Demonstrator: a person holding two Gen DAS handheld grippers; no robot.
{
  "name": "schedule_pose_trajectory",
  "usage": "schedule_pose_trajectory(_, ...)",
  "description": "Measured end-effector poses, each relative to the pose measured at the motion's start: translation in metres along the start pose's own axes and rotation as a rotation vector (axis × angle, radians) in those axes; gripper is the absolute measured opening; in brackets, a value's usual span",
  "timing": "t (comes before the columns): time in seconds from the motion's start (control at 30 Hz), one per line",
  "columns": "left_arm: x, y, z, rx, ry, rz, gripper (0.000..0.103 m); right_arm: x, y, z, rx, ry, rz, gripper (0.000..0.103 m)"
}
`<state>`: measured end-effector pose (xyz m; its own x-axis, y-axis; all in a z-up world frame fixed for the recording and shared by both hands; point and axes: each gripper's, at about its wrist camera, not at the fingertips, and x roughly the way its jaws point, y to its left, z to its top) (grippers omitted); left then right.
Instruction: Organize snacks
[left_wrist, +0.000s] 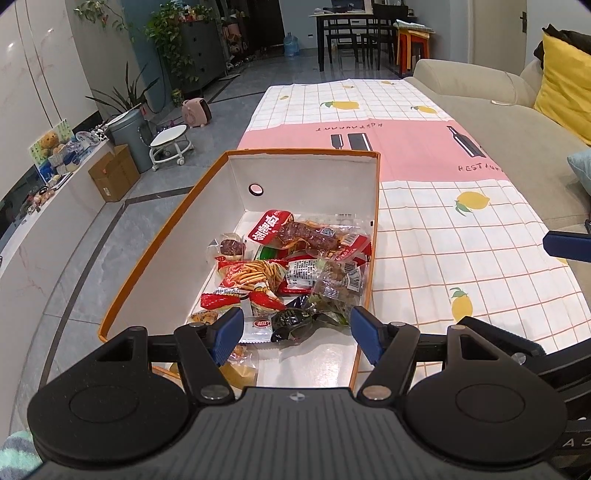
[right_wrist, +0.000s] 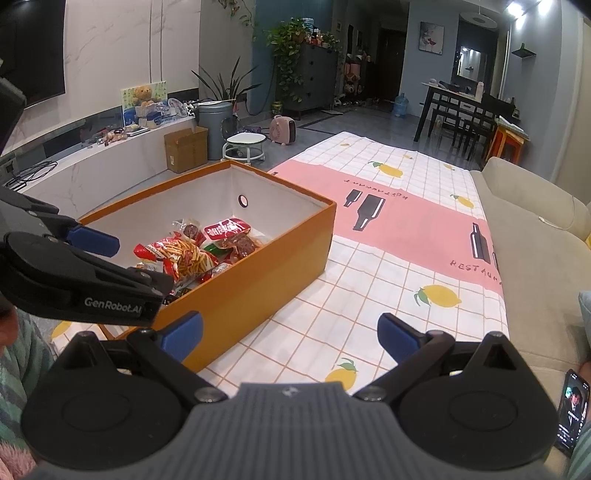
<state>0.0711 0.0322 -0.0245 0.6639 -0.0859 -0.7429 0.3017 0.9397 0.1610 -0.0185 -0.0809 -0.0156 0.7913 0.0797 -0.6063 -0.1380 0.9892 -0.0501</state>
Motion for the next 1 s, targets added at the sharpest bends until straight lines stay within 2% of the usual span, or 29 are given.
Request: schedule_pose_trajectory(1.0, 0.0005, -0.0016, 0.0007, -0.003, 0.002, -0.003, 0.078, 0.0015, 0.0011, 0.0000, 0.004, -0.006, 0.008, 0.098)
